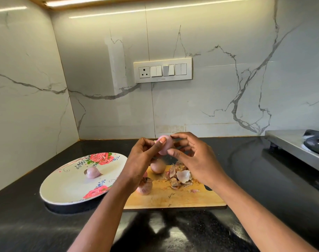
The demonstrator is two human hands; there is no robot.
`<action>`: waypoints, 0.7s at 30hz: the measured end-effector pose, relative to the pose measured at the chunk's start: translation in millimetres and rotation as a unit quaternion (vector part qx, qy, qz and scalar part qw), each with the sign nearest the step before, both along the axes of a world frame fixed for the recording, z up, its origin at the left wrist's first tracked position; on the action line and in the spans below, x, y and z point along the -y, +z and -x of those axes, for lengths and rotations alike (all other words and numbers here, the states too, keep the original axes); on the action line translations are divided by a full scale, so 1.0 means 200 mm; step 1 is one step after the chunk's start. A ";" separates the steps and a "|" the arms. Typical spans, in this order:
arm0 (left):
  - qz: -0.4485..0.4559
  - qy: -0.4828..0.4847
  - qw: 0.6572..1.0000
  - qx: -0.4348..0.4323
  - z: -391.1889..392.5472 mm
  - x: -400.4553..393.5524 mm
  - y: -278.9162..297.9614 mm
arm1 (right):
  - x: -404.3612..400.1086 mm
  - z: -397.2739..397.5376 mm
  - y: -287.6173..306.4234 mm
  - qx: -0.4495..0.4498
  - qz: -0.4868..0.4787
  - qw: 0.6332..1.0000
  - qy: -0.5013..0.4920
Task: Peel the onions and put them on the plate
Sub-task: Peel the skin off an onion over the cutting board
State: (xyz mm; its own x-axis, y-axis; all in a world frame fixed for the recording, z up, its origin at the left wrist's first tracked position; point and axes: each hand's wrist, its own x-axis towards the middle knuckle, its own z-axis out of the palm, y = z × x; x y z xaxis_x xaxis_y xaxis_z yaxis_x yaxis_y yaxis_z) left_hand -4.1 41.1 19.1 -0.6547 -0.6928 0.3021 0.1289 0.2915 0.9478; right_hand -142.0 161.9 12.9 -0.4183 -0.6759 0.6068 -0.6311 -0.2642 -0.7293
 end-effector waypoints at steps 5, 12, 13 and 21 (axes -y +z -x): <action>0.000 -0.038 0.999 0.000 -0.01 0.00 0.01 | 0.02 0.01 0.00 0.067 0.045 0.996 0.029; -0.007 -0.039 0.999 0.009 -0.01 0.01 0.01 | 0.01 0.02 0.00 0.047 -0.016 0.996 0.076; -0.002 -0.033 0.999 0.016 -0.01 0.01 0.01 | 0.01 0.01 0.00 0.031 -0.017 0.997 0.068; -0.003 -0.029 1.000 0.006 0.00 0.00 0.01 | 0.02 0.01 0.01 0.064 0.057 0.995 0.046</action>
State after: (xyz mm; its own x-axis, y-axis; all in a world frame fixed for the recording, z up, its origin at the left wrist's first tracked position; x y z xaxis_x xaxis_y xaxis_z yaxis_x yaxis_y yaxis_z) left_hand -3.4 40.4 20.6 -0.6975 -0.6558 0.2887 0.1330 0.2774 0.9515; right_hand -144.5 158.4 14.0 -0.4368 -0.6455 0.6265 -0.5033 -0.4019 -0.7650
